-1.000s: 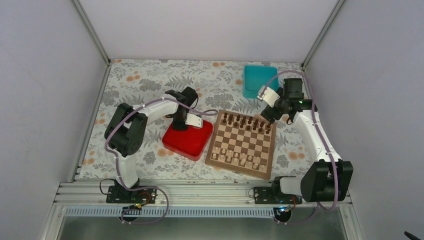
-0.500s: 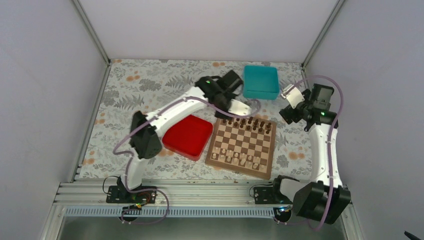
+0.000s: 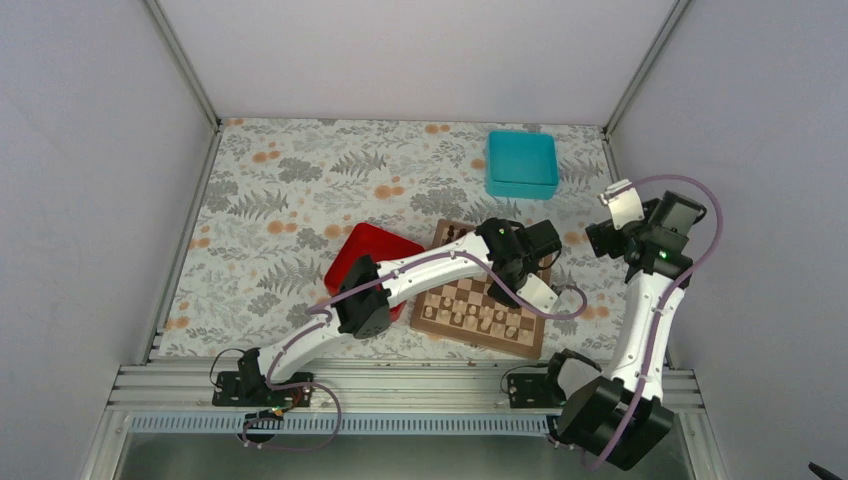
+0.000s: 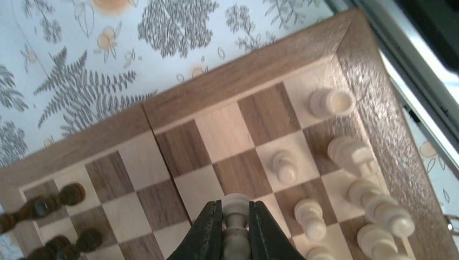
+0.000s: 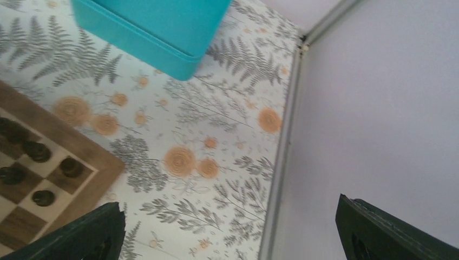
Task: Set up the chess pieces on the board
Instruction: Place the chess piece on the chessboard.
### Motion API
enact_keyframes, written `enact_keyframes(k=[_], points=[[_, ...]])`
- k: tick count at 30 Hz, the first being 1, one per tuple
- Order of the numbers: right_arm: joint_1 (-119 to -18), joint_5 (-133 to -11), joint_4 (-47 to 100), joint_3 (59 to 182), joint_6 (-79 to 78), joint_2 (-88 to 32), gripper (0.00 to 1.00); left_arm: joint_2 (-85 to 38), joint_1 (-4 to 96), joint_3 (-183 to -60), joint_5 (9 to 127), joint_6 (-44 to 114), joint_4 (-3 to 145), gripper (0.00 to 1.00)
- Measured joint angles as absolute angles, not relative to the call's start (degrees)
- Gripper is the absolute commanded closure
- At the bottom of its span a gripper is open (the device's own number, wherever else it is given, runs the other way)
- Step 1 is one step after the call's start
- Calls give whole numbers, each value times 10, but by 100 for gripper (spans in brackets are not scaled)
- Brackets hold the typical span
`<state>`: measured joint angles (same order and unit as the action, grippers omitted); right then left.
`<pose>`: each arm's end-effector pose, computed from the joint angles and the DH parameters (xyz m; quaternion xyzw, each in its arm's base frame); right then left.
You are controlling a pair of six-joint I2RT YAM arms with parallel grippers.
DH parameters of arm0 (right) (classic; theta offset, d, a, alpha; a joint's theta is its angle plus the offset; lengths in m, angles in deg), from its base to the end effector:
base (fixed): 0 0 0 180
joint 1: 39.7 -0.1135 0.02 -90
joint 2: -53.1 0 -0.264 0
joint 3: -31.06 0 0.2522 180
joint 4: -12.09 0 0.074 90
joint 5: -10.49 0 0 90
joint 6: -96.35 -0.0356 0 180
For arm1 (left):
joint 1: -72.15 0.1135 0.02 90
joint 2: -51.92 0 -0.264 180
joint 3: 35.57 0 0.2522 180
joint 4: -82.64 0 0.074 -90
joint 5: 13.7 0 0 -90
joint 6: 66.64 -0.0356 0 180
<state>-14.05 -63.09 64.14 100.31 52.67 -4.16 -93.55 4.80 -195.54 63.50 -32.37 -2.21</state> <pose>0.1907 -0.0804 0.3183 -0.2203 0.8719 -0.1407 0.4141 0.1923 -0.4813 0.2239 0.8699 0.4499 -0.1264 0.1576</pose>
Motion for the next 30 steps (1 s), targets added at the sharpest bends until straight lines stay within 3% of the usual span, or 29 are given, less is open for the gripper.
enact_keyframes(k=[6,30], points=[[-87,-616,623,993,523,-13,0,-936,30,-1959,627,-325,8,97],[-62,-581,592,1023,496,15,0,-972,-7,-1962,633,-337,47,98]])
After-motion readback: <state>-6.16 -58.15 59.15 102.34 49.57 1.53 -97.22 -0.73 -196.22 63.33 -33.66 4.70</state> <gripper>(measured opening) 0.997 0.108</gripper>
